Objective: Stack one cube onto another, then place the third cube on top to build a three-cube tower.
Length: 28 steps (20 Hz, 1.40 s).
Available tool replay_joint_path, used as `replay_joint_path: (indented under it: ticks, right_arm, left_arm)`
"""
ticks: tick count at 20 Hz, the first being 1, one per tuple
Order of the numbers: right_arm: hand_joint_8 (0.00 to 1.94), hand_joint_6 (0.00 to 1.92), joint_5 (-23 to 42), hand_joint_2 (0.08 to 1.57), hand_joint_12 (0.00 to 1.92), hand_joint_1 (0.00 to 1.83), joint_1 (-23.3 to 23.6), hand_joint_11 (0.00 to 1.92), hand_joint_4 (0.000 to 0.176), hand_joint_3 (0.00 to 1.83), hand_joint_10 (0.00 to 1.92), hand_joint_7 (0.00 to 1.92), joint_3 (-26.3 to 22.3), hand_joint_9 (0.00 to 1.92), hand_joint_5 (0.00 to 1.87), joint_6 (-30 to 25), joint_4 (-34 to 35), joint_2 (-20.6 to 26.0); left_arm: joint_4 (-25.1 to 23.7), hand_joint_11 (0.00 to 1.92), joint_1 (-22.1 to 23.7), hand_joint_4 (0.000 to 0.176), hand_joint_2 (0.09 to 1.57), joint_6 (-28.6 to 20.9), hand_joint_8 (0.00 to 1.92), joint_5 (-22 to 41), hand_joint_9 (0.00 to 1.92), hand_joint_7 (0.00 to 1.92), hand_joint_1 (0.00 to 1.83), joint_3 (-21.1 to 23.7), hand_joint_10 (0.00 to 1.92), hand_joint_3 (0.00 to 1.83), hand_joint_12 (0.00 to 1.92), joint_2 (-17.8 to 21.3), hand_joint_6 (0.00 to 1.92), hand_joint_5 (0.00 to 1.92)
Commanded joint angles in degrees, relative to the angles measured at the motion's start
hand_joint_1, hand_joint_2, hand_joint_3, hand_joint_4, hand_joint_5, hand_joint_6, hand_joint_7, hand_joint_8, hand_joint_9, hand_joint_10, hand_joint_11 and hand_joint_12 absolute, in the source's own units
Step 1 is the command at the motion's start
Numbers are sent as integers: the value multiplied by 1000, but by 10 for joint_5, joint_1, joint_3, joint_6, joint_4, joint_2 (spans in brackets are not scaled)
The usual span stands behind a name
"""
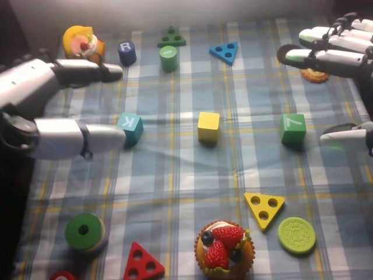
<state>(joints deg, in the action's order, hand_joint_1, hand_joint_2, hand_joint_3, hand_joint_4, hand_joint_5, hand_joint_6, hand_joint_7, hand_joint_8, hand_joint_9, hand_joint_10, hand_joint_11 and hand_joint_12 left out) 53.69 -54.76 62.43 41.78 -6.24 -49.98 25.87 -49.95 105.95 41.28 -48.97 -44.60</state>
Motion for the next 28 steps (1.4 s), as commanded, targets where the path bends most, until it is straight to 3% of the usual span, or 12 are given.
replay_joint_path:
  ticks: [1,4,5,7,12,15,16,18,21,23,26,28]
  right_arm:
    - [6,2,88,1079,877,516,9,0,39,3,12,120,-3,161,216,-6,12,6]
    - [2,1,106,1079,799,444,9,0,51,0,7,135,-9,167,209,-11,8,13]
    - [4,3,108,1082,802,434,9,0,29,1,8,149,-9,178,224,-14,5,13]
    - [3,2,108,1080,860,432,9,0,27,0,7,167,-9,206,237,-17,-1,12]
    - [3,2,108,1082,930,418,8,0,21,1,4,190,-9,224,253,-17,-2,12]
    - [0,0,107,1090,906,360,6,0,40,2,0,185,-8,219,240,-17,-3,12]
    - [3,4,107,1098,940,405,5,0,6,2,3,198,-8,230,260,-17,-3,11]
    - [2,0,107,1094,867,386,5,0,35,1,3,180,-6,208,247,-17,-3,9]
    - [2,0,105,1110,936,335,5,0,39,3,7,187,-3,229,238,-20,-5,6]
    - [1,0,105,1117,956,305,5,0,50,2,3,181,-3,227,222,-20,-6,6]
    - [2,3,105,1126,1012,284,4,0,28,2,5,188,-1,230,234,-20,-6,5]
    - [0,0,105,1138,970,254,4,0,52,1,1,176,-1,216,217,-20,-6,4]
  left_arm:
    - [5,134,14,174,886,32,0,44,370,353,713,-1,0,1,557,-6,0,473]
    - [52,130,43,176,884,183,3,15,337,368,789,-8,0,2,424,-33,7,504]
    - [64,126,49,176,892,232,0,10,328,368,796,-9,0,0,356,-41,1,503]
    - [97,92,68,176,927,328,1,-14,302,357,821,-26,1,9,315,-67,1,496]
    - [137,89,90,176,960,388,4,-47,289,388,860,-62,1,4,287,-93,9,590]
    - [164,98,103,162,982,424,6,-79,318,438,839,-88,3,1,286,-111,15,707]
    - [173,88,106,160,983,435,4,-85,323,463,858,-95,2,0,271,-116,9,753]
    - [184,97,110,175,979,447,14,-95,347,500,880,-104,9,0,269,-123,16,794]
    - [189,91,112,175,992,448,10,-103,371,518,870,-114,10,4,260,-130,13,816]
    - [190,111,114,166,1006,449,13,-108,404,537,878,-120,17,7,267,-134,18,844]
    - [191,87,118,147,1040,451,6,-114,397,539,888,-127,6,14,258,-141,4,832]
    - [192,137,120,139,1059,451,11,-115,446,567,882,-131,18,12,287,-144,8,856]
